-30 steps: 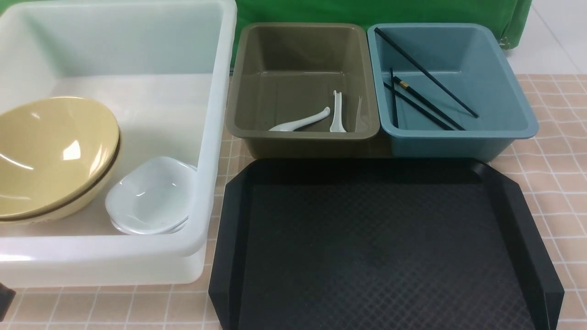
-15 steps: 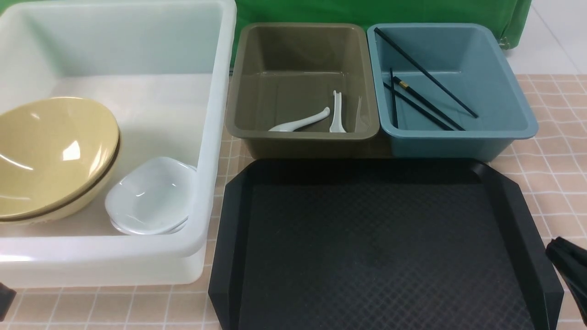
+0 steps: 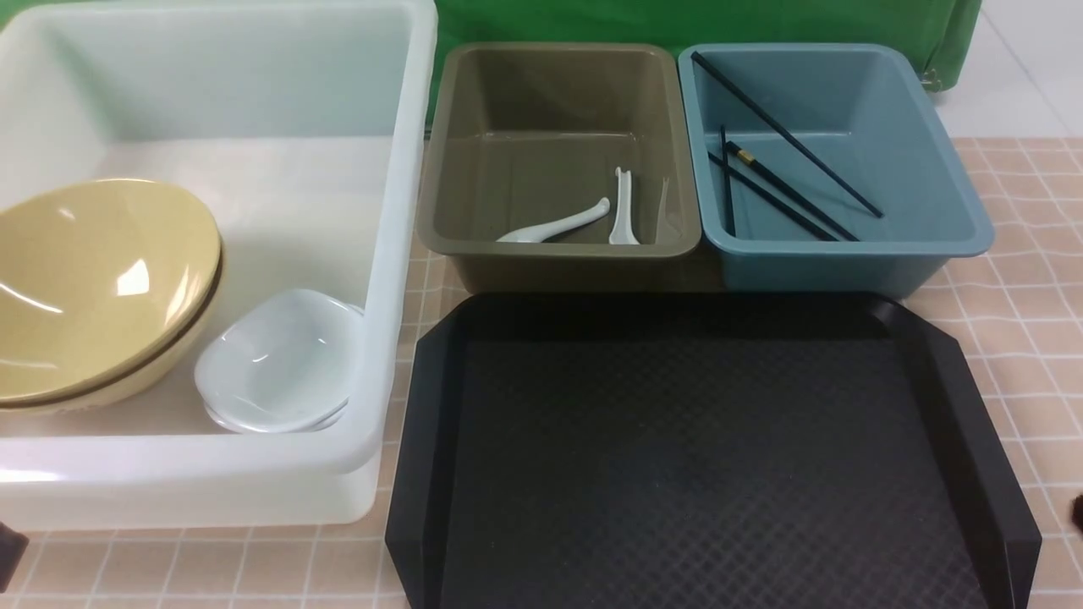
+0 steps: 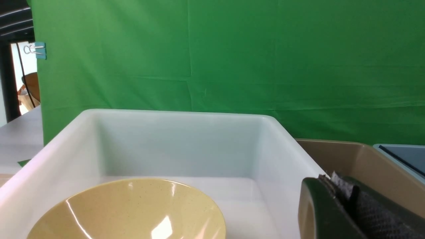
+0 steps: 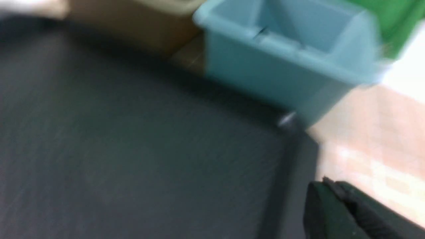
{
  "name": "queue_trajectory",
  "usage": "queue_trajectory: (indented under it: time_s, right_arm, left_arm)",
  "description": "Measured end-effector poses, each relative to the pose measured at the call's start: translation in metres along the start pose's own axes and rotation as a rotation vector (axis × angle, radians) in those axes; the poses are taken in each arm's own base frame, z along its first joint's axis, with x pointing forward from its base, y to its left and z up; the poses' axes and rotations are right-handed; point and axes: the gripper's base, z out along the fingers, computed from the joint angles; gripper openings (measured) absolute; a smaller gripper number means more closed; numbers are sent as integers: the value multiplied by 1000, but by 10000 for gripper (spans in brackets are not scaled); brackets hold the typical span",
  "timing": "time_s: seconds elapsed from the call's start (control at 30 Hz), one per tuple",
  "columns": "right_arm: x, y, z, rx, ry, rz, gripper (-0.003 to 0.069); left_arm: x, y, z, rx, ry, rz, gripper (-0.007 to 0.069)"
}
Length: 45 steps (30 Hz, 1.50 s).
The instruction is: On brown table put chopsticks spoon bowls plates into blue grey white boxes.
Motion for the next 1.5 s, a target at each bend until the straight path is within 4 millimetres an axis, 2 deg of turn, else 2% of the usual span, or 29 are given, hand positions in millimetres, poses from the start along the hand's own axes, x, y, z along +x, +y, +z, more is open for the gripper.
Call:
queue_trajectory:
  time_s: [0.17, 0.37, 0.6, 1.5]
  right_arm:
    - [0, -7, -13, 116, -74, 63, 47]
    - [16, -9, -15, 179, 74, 283, 49]
    - [17, -9, -15, 206, 77, 385, 52]
    - [17, -11, -16, 251, 87, 343, 73]
  left_arm:
    - [0, 0, 0, -1, -1, 0, -11]
    - [0, 0, 0, -1, -1, 0, -11]
    - [0, 0, 0, -1, -1, 0, -11]
    - [0, 0, 0, -1, -1, 0, -11]
